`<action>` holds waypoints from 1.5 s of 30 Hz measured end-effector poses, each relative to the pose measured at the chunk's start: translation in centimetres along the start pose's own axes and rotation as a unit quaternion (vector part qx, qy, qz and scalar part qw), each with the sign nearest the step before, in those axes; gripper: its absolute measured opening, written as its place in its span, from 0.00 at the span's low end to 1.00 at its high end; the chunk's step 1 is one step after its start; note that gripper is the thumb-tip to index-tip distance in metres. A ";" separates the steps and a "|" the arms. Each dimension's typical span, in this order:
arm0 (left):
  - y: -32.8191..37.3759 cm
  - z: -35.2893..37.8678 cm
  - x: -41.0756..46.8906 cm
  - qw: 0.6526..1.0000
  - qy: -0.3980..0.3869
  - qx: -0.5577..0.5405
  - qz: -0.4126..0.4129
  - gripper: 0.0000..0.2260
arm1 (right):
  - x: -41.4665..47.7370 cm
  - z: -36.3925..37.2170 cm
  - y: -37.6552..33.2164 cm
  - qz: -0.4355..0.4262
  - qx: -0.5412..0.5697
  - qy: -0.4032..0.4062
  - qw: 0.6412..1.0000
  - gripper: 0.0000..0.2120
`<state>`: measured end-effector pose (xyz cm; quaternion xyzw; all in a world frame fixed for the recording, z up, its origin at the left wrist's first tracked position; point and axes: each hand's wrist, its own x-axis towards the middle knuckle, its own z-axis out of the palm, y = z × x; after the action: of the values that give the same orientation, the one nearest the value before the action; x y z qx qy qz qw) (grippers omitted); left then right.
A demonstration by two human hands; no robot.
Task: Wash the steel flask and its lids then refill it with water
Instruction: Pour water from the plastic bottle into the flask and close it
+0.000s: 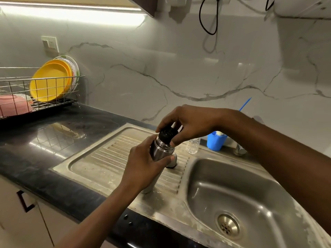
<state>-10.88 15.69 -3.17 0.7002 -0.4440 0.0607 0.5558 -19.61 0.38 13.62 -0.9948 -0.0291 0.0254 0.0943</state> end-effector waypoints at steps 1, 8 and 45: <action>-0.1 0.1 0.0 1.000 -0.001 -0.001 -0.001 0.28 | 0.0 0.0 0.0 0.001 -0.009 0.001 1.000 0.23; -0.2 0.3 -0.3 1.000 -0.005 0.009 0.009 0.31 | -0.1 1.2 -1.4 0.115 -0.018 0.033 0.993 0.24; -0.8 0.0 -0.1 1.000 -0.007 -0.011 0.025 0.26 | -1.2 1.8 -1.0 0.042 -0.210 0.045 0.976 0.20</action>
<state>-10.40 15.73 -3.83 0.6830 -0.4660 0.0641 0.5588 -20.98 1.63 12.14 -0.9929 0.0119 -0.0223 -0.1165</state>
